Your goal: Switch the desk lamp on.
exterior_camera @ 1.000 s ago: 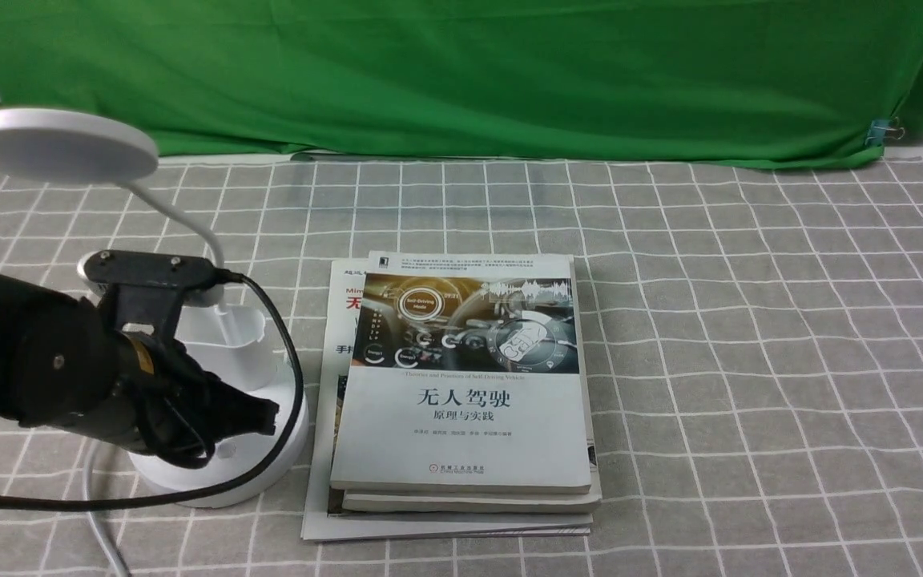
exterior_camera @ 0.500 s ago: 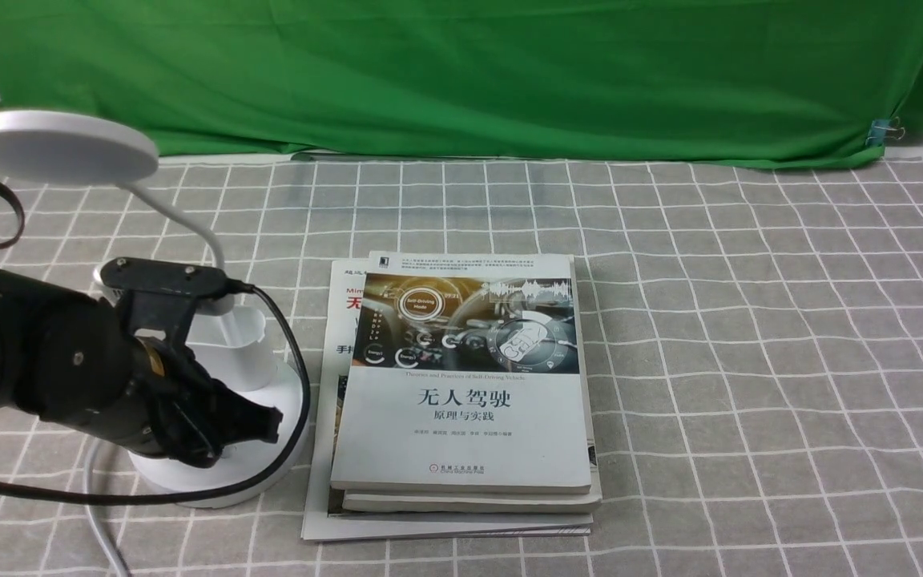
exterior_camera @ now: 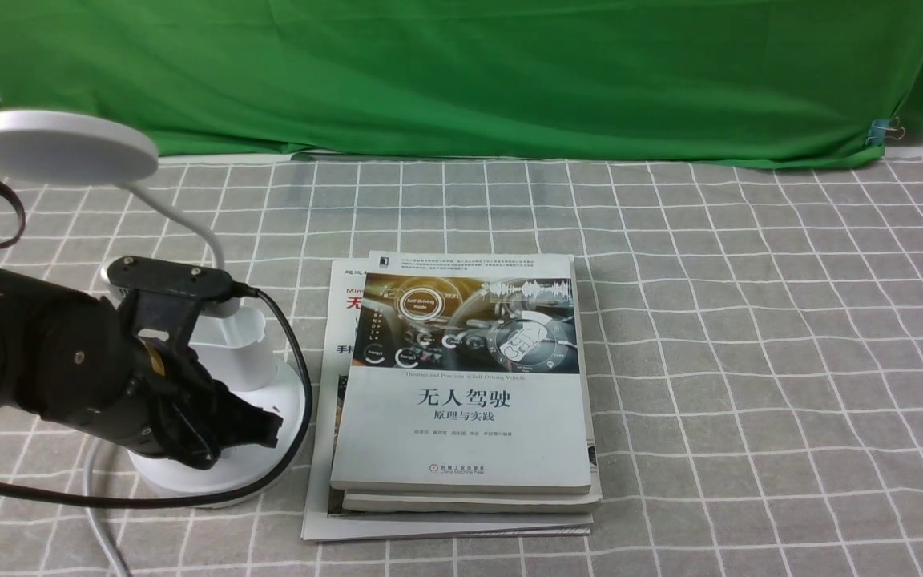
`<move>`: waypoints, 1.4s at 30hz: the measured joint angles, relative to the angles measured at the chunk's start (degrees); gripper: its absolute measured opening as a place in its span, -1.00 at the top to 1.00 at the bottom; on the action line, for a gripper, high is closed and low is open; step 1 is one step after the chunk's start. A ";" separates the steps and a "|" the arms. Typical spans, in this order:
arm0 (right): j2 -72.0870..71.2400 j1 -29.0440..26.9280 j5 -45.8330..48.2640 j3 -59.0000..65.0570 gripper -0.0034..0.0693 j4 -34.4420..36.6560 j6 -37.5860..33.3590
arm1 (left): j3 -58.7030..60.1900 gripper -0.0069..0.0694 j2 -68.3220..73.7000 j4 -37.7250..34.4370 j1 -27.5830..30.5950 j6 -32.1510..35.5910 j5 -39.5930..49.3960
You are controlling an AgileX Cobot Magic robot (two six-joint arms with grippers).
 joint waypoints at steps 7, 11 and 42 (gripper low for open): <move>0.00 0.00 0.00 0.00 0.23 0.00 0.00 | 0.05 0.77 -3.66 -0.33 0.00 0.00 1.64; 0.00 0.00 0.00 0.00 0.23 0.00 0.00 | 0.11 0.77 -8.60 -0.39 0.00 -0.52 3.82; 0.00 0.00 0.00 0.00 0.23 0.00 0.00 | 22.38 0.77 -88.15 -7.48 0.00 0.00 5.47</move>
